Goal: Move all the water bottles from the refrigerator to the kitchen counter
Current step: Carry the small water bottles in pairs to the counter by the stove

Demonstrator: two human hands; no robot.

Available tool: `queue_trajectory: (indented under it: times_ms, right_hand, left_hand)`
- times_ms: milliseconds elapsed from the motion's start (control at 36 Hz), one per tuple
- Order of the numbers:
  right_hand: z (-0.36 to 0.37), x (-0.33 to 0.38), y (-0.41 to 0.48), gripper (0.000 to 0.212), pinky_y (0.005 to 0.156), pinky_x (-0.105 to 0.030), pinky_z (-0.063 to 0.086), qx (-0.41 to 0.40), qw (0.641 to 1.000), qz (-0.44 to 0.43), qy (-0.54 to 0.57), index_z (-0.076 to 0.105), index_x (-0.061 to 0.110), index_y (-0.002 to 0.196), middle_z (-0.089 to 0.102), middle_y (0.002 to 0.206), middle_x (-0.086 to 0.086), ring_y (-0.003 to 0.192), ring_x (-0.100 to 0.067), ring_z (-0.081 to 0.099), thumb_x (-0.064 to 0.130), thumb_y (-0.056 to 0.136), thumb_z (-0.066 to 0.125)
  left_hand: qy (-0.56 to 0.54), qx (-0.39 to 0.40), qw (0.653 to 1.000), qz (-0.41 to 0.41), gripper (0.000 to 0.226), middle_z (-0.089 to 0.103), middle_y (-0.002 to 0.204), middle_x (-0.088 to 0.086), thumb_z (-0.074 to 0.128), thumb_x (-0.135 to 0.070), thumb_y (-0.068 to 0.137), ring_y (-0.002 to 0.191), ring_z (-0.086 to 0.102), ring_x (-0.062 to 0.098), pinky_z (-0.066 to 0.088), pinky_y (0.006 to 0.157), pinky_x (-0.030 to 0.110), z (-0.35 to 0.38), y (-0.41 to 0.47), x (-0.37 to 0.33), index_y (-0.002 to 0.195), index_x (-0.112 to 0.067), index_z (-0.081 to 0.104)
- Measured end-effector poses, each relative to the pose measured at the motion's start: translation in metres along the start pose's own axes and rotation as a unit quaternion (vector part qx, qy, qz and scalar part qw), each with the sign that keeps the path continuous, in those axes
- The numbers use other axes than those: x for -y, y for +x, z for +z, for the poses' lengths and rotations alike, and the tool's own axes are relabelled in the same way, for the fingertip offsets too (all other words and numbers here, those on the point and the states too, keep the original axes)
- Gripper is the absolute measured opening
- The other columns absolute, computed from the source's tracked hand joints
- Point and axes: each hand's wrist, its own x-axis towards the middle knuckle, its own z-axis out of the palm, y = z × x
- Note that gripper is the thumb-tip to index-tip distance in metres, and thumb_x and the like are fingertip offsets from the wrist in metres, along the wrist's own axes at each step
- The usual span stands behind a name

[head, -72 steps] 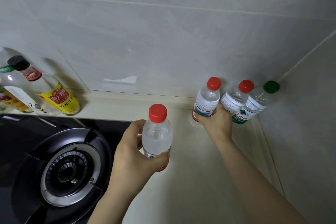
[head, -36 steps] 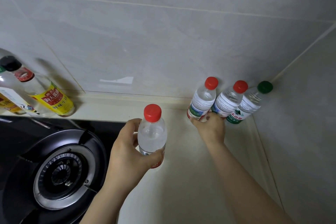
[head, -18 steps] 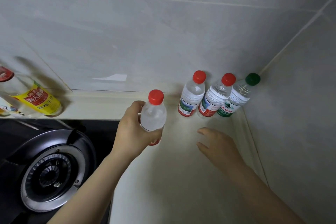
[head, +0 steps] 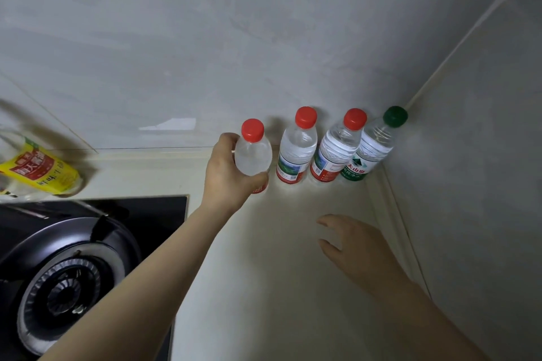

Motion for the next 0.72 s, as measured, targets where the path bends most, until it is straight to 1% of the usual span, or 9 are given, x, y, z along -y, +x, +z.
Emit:
queue_trajectory:
  times_ms: [111,222,306,444,556,639,722]
  right_hand:
    - [0.0,-0.003,-0.001,0.043,0.102,-0.021,0.035,0.005,1.0,0.005,-0.004,0.046,0.023,0.139,0.05,0.14,0.009,0.128,-0.008,0.046,0.03,0.096,0.049]
    - [0.002,-0.006,-0.002,0.044,0.103,-0.02,0.033,0.009,1.0,0.009,0.0,0.045,0.023,0.139,0.049,0.141,0.01,0.128,-0.007,0.045,0.029,0.096,0.049]
    - [0.004,-0.009,-0.002,0.044,0.102,-0.021,0.035,0.003,1.0,0.018,0.01,0.048,0.023,0.137,0.053,0.138,0.009,0.125,-0.008,0.049,0.029,0.093,0.053]
    - [0.007,-0.012,-0.002,0.044,0.1,-0.019,0.034,-0.001,1.0,0.025,0.017,0.048,0.025,0.136,0.053,0.137,0.01,0.124,-0.007,0.049,0.031,0.093,0.054]
    - [0.007,-0.011,0.0,0.045,0.099,-0.019,0.035,-0.001,0.999,0.028,0.019,0.047,0.024,0.137,0.053,0.137,0.009,0.123,-0.008,0.05,0.031,0.093,0.054]
    - [0.005,-0.01,0.0,0.045,0.098,-0.018,0.034,0.0,1.0,0.028,0.011,0.046,0.024,0.137,0.052,0.137,0.01,0.124,-0.007,0.049,0.032,0.093,0.053]
    - [0.003,-0.008,0.0,0.045,0.098,-0.02,0.036,-0.004,1.0,0.03,0.009,0.047,0.024,0.137,0.053,0.136,0.008,0.123,-0.009,0.05,0.031,0.093,0.053]
  left_hand:
    - [-0.002,-0.008,1.0,0.009,0.057,0.058,0.106,-0.006,0.083,-0.018,0.063,0.09,0.059,0.013,0.049,0.066,0.023,0.007,0.008,0.0,0.107,-0.024,0.046]
    - [-0.021,-0.007,1.0,0.017,0.057,0.059,0.108,-0.007,0.084,-0.025,0.064,0.092,0.059,0.008,0.049,0.071,0.022,0.012,0.013,-0.002,0.108,-0.026,0.047]
    - [-0.022,-0.007,0.999,0.027,0.059,0.059,0.11,-0.007,0.084,-0.025,0.064,0.093,0.059,0.013,0.047,0.072,0.023,0.014,0.017,-0.001,0.109,-0.026,0.047]
    - [-0.026,-0.006,0.999,0.035,0.058,0.059,0.11,-0.009,0.084,-0.025,0.065,0.096,0.059,0.011,0.048,0.074,0.022,0.016,0.022,-0.001,0.11,-0.026,0.047]
    - [-0.028,-0.005,0.999,0.037,0.057,0.058,0.109,-0.01,0.083,-0.026,0.066,0.093,0.058,0.006,0.046,0.072,0.016,0.017,0.021,-0.003,0.109,-0.025,0.047]
    - [-0.019,-0.001,0.999,0.036,0.059,0.057,0.109,-0.01,0.083,-0.025,0.067,0.09,0.056,0.002,0.042,0.068,0.011,0.016,0.021,-0.004,0.114,-0.021,0.047]
    - [-0.001,0.004,0.999,0.037,0.062,0.056,0.11,-0.009,0.083,-0.025,0.067,0.089,0.055,0.008,0.04,0.066,0.012,0.014,0.019,-0.004,0.117,-0.019,0.046]
